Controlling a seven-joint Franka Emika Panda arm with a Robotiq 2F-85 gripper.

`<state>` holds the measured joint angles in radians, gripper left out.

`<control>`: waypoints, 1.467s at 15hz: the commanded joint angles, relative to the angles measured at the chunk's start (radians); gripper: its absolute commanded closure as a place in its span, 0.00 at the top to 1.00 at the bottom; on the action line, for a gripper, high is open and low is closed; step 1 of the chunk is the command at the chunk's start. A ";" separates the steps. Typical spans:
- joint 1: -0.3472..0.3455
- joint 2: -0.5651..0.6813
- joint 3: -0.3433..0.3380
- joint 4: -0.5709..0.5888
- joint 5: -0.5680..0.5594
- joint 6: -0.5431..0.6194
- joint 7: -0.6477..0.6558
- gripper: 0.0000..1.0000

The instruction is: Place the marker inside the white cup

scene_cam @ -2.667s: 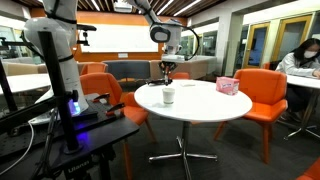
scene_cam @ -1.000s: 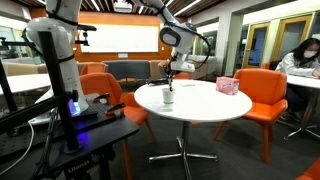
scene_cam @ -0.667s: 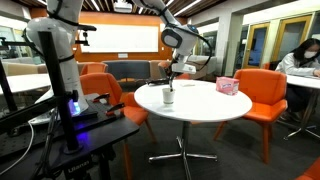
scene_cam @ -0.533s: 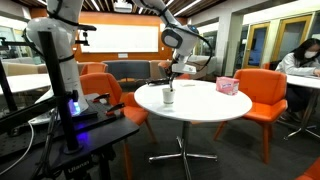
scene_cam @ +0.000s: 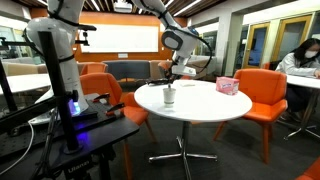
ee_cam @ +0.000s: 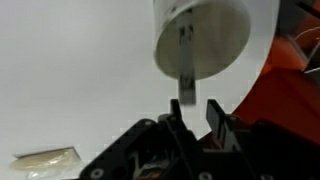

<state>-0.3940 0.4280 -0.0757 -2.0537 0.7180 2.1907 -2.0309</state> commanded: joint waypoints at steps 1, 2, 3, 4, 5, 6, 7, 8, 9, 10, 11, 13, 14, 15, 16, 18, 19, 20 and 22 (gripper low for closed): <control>0.021 -0.014 -0.007 -0.004 -0.023 -0.003 0.077 0.67; 0.028 -0.020 -0.007 -0.008 -0.027 0.000 0.103 0.76; 0.039 -0.030 -0.009 -0.015 -0.029 0.009 0.147 0.83; 0.055 -0.038 -0.014 -0.021 -0.039 0.024 0.209 0.92; 0.077 -0.054 -0.020 -0.034 -0.055 0.055 0.287 0.98; 0.094 -0.072 -0.022 -0.046 -0.078 0.083 0.355 1.00; 0.113 -0.090 -0.020 -0.059 -0.108 0.122 0.428 1.00; 0.129 -0.109 -0.018 -0.070 -0.136 0.149 0.503 1.00; 0.147 -0.125 -0.017 -0.077 -0.170 0.172 0.586 1.00; 0.169 -0.144 -0.018 -0.086 -0.217 0.186 0.681 1.00; 0.188 -0.162 -0.017 -0.097 -0.260 0.207 0.768 1.00; 0.225 -0.192 -0.014 -0.109 -0.355 0.228 0.960 1.00; 0.240 -0.208 -0.011 -0.114 -0.396 0.231 1.057 1.00; 0.253 -0.221 -0.009 -0.115 -0.437 0.231 1.153 1.00; 0.263 -0.233 -0.007 -0.117 -0.475 0.232 1.243 1.00; 0.279 -0.248 -0.008 -0.106 -0.557 0.214 1.418 1.00; 0.281 -0.249 -0.008 -0.097 -0.589 0.208 1.496 1.00; 0.283 -0.246 -0.011 -0.084 -0.630 0.191 1.578 1.00; 0.285 -0.234 -0.019 -0.063 -0.690 0.170 1.721 1.00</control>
<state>-0.1216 0.1911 -0.0759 -2.1329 0.1063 2.3879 -0.4933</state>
